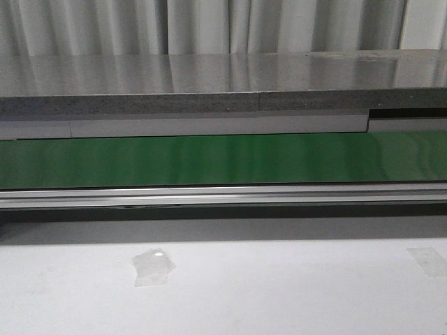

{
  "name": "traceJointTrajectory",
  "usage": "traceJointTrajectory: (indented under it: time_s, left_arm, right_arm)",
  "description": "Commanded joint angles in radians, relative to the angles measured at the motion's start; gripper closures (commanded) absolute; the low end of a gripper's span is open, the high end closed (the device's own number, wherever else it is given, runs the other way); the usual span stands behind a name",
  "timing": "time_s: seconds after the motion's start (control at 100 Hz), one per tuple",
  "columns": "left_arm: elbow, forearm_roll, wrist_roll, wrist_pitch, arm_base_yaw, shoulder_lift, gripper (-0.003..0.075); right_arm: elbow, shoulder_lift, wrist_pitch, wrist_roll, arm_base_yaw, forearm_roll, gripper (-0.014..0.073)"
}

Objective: Move button from left to right
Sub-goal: 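Move the left gripper down toward the blue tray beside the belt, then lower the open left gripper over the yellow-capped button in the blue tray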

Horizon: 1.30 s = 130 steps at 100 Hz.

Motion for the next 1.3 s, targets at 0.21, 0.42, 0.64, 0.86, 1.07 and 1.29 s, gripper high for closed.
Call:
traceJointTrajectory:
  time_s: [0.21, 0.42, 0.64, 0.86, 1.07, 1.29]
  left_arm:
    - [-0.401, -0.007, -0.009, 0.407, 0.001, 0.306, 0.0740]
    - [-0.578, -0.007, -0.007, 0.665, 0.001, 0.489, 0.0740]
    - [-0.603, -0.007, -0.002, 0.694, 0.001, 0.602, 0.0740]
    - [-0.603, -0.007, 0.005, 0.690, 0.001, 0.653, 0.0722]
    - [-0.603, -0.001, 0.024, 0.690, 0.001, 0.655, 0.0441]
    - [-0.603, 0.015, 0.024, 0.693, 0.001, 0.655, 0.0235]
  right_arm:
    - [-0.014, -0.017, -0.088, 0.001, 0.002, -0.011, 0.0659]
    - [-0.014, -0.017, -0.088, 0.001, 0.002, -0.011, 0.0659]
    - [-0.014, -0.017, -0.088, 0.001, 0.002, -0.011, 0.0659]
    - [-0.014, -0.017, -0.088, 0.001, 0.002, -0.011, 0.0659]
    - [-0.014, -0.017, -0.088, 0.001, 0.002, -0.011, 0.0659]
    - [-0.014, -0.017, -0.088, 0.001, 0.002, -0.011, 0.0659]
